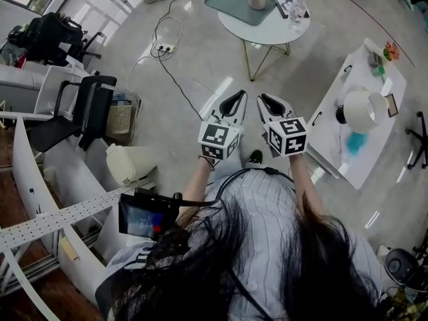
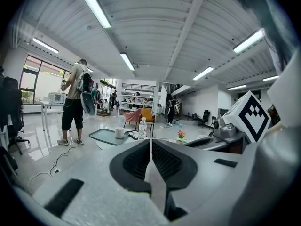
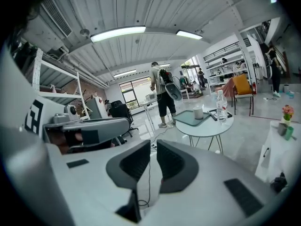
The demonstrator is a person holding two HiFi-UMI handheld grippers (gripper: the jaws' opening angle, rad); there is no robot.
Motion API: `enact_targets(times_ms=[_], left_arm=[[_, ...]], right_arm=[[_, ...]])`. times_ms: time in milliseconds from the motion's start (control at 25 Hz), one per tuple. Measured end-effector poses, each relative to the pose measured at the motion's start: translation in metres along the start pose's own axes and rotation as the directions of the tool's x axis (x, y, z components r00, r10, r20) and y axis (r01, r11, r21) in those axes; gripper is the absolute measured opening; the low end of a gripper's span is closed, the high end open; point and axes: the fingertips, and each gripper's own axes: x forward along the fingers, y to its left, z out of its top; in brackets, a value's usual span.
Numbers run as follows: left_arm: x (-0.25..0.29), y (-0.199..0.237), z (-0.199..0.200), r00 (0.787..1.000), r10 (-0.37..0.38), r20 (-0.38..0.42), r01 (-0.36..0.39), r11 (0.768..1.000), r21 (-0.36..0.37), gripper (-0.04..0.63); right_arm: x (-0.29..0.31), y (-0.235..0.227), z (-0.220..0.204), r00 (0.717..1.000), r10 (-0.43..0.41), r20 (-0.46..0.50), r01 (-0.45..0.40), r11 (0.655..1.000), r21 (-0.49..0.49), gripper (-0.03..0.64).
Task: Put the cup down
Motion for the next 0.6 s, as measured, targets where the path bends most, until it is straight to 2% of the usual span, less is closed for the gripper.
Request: enact_targets(times_ms=[600], left_arm=[[-0.014, -0.022, 0.003, 0.999, -0.005, 0.035, 0.005, 1.000, -0.004, 0.017]], right_arm=[[-0.032, 0.019, 0.007, 0.999, 0.029, 0.040, -0.028, 0.999, -0.037, 0.051]])
